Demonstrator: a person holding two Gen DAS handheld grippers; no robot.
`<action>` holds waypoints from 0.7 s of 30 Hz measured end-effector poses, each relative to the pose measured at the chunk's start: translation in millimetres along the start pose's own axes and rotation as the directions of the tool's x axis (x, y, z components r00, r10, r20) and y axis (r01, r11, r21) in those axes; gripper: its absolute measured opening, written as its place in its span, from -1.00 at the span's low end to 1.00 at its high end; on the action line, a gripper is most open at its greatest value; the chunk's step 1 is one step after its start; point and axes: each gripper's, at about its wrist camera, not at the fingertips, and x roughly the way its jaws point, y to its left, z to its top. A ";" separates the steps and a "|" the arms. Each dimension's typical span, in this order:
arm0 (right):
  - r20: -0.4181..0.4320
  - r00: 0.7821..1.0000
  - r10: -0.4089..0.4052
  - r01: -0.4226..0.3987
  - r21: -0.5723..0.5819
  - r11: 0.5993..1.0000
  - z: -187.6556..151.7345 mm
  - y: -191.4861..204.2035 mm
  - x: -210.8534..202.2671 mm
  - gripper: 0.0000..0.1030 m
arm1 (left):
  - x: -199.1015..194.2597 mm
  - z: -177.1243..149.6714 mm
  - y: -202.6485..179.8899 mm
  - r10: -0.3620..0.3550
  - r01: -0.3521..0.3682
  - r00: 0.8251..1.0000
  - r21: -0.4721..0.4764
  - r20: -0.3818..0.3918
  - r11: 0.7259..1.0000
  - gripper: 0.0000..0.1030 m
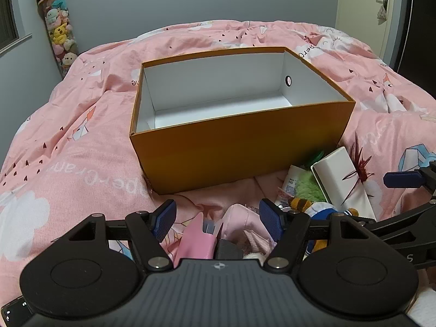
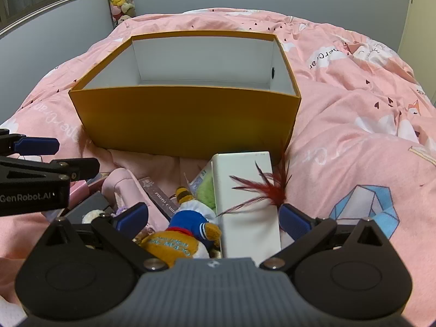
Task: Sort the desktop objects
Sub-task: 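Grasp the pink pen pouch with the left gripper while the right gripper grasps the pink fabric bag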
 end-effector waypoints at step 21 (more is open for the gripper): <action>0.005 1.000 0.017 -0.017 0.007 1.000 17.3 -40.0 -19.1 0.12 | -17.0 19.4 48.8 -0.122 0.123 0.992 -0.101 0.019 0.987 -0.32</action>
